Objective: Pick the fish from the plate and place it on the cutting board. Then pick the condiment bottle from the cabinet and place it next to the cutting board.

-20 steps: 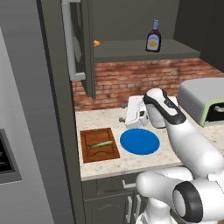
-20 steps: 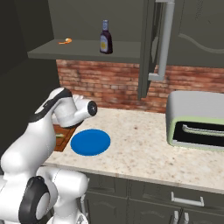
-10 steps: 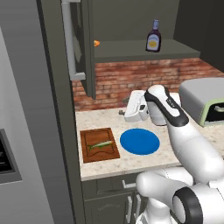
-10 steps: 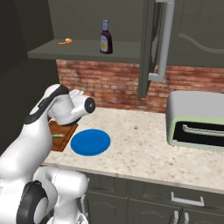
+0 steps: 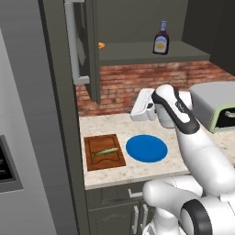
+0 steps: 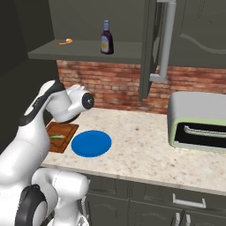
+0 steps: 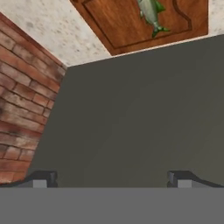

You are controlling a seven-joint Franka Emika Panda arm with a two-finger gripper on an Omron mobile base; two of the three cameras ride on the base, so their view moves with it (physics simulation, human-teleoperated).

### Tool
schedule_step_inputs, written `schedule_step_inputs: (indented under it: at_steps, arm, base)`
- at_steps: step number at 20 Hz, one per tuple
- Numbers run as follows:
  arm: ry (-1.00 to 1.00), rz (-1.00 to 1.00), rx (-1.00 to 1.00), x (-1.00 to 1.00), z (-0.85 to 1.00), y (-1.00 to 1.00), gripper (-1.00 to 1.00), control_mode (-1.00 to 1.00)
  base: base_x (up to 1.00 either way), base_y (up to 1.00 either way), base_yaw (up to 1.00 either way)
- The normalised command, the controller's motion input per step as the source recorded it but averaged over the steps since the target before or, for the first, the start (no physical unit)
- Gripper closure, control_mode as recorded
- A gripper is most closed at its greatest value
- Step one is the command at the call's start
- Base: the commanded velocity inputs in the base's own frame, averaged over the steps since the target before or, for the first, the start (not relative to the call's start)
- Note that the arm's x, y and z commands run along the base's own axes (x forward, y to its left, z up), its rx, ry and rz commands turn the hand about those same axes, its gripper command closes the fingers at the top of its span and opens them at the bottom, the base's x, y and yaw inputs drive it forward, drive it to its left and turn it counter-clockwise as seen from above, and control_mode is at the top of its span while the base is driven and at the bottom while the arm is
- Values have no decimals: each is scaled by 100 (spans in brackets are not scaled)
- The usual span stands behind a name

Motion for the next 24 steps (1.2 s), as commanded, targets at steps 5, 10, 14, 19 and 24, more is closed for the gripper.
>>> schedule_step_inputs:
  at_steps: [5, 10, 14, 19, 24]
  arm:
    - [0, -3, 4, 0, 26, -12, -100, -100]
    - [0, -2, 7, -5, 24, -14, -100, -100]
    - [0, -1, 7, -8, 26, -14, -100, -100]
    - [0, -1, 5, -9, 26, -12, -100, -100]
    - [0, -3, 4, -6, 27, -8, -100, -100]
  base:
    - [0, 0, 0]
    - [0, 0, 0]
    - [0, 0, 0]
    - [0, 0, 0]
    - [0, 0, 0]
